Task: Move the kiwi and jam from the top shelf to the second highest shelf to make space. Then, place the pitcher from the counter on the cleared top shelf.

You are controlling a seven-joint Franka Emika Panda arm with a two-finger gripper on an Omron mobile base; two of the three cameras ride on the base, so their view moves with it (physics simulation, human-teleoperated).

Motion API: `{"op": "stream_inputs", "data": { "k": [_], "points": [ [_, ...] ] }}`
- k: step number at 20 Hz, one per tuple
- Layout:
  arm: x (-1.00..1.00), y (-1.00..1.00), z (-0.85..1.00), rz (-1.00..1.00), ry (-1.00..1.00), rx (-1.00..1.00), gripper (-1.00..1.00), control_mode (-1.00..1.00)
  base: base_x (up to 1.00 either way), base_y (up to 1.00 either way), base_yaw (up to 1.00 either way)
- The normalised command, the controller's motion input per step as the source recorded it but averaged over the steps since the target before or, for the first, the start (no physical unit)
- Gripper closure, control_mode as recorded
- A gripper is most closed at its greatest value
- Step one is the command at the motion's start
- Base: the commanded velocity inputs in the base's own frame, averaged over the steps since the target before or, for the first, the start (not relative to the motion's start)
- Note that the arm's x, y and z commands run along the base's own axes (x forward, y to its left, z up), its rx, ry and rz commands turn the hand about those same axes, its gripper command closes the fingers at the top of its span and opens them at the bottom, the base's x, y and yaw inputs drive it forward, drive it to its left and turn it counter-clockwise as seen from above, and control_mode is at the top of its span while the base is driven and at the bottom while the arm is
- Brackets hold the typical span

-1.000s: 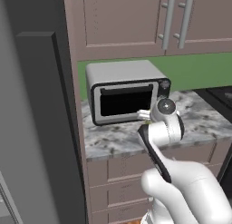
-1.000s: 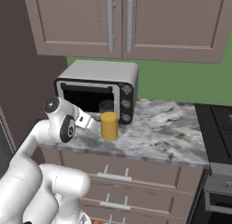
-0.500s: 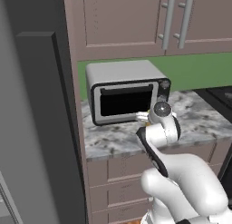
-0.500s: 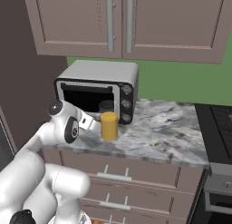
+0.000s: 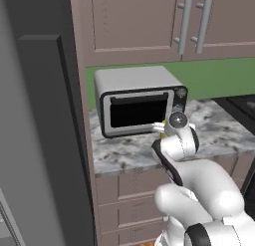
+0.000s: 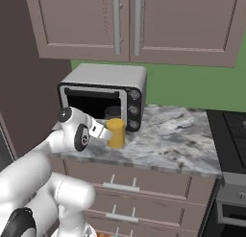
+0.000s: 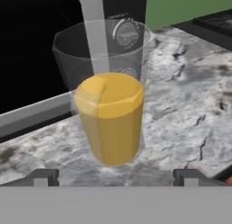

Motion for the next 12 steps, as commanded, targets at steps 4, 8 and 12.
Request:
{"op": "stream_inputs", "data": {
  "k": [4,8,12],
  "points": [
    [0.21,-0.08,-0.06,-0.06,0.0,0.0,-1.0,-1.0,0.0,0.0,0.0],
    [0.14,0.0,-0.09,-0.03,0.0,0.0,-1.0,-1.0,0.0,0.0,0.0],
    [0.12,0.0,-0.14,-0.02,0.0,0.0,-1.0,-1.0,0.0,0.0,0.0]
  ]
}}
